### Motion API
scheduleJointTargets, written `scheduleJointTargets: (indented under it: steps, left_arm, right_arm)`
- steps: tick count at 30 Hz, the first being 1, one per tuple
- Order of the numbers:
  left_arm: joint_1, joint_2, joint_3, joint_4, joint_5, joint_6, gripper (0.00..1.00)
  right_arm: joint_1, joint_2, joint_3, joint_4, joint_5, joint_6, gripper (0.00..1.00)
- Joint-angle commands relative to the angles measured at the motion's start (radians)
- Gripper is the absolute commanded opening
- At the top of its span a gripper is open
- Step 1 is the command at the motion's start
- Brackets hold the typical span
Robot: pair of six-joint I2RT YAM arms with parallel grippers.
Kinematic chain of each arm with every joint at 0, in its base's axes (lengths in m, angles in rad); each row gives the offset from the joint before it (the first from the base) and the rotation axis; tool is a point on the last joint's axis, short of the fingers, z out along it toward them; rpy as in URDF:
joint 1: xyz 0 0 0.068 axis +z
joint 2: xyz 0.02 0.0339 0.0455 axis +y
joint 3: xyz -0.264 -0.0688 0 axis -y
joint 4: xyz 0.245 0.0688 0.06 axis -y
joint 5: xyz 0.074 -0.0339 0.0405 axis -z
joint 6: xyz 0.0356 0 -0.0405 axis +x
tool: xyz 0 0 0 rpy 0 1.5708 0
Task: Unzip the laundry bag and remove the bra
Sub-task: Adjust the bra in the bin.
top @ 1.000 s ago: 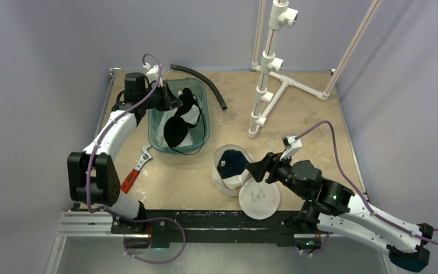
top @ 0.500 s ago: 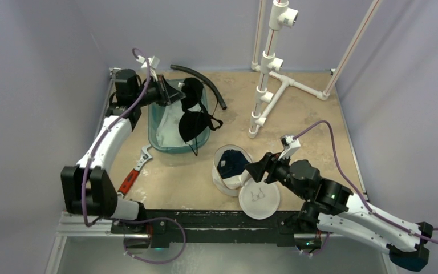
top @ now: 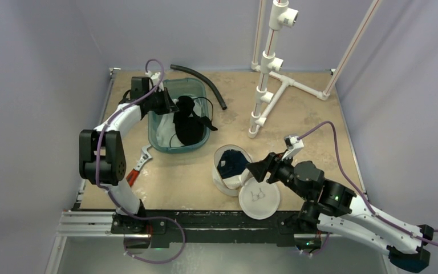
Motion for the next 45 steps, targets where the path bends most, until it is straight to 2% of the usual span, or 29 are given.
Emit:
scheduleJointTargets:
  steps: [1,9,15,17,19,24,29,31,34,37,38,42,45]
  left_arm:
    - [0.007,-0.034,0.005,0.004,-0.205,0.070,0.00]
    - [0.007,-0.022,0.005,0.061,-0.336,0.050,0.00]
    - [0.006,0.013,0.062,0.104,-0.362,0.030,0.00]
    - [0.006,0.044,0.100,0.077,-0.386,0.034,0.15]
    - [0.006,0.065,0.132,0.042,-0.411,0.033,0.34]
    - [0.005,-0.030,0.107,0.059,-0.486,-0.010,0.59]
    - [-0.001,-0.212,0.039,0.032,-0.584,-0.115,0.63]
    - [-0.011,-0.270,-0.012,0.000,-0.617,-0.203,0.63]
    - [-0.016,-0.342,-0.124,-0.001,-0.588,-0.361,0.63]
    - [-0.022,-0.395,-0.250,0.043,-0.559,-0.526,0.72]
    - [-0.027,-0.408,-0.280,0.054,-0.564,-0.571,0.80]
    - [-0.083,-0.419,-0.334,0.085,-0.628,-0.676,0.88]
    - [-0.116,-0.380,-0.336,0.102,-0.653,-0.724,0.89]
  right_arm:
    - [0.002,-0.012,0.021,0.011,0.024,-0.006,0.66]
    - [0.007,0.001,0.016,0.012,0.024,-0.004,0.65]
    - [0.010,0.017,0.018,0.008,0.033,0.001,0.65]
    - [0.010,0.023,0.017,0.004,0.037,0.005,0.65]
    - [0.011,0.024,0.017,0.002,0.040,0.007,0.65]
    - [0.012,0.040,0.020,-0.003,0.045,0.012,0.66]
    - [0.012,0.055,0.015,0.001,0.040,0.013,0.66]
    - [0.011,0.057,0.010,0.006,0.036,0.013,0.66]
    - [0.011,0.060,0.006,0.011,0.032,0.010,0.66]
    - [0.012,0.065,0.003,0.017,0.032,0.008,0.66]
    - [0.012,0.065,0.002,0.019,0.032,0.008,0.66]
    - [0.011,0.057,-0.004,0.026,0.039,0.006,0.66]
    - [0.012,0.050,-0.003,0.025,0.040,0.009,0.66]
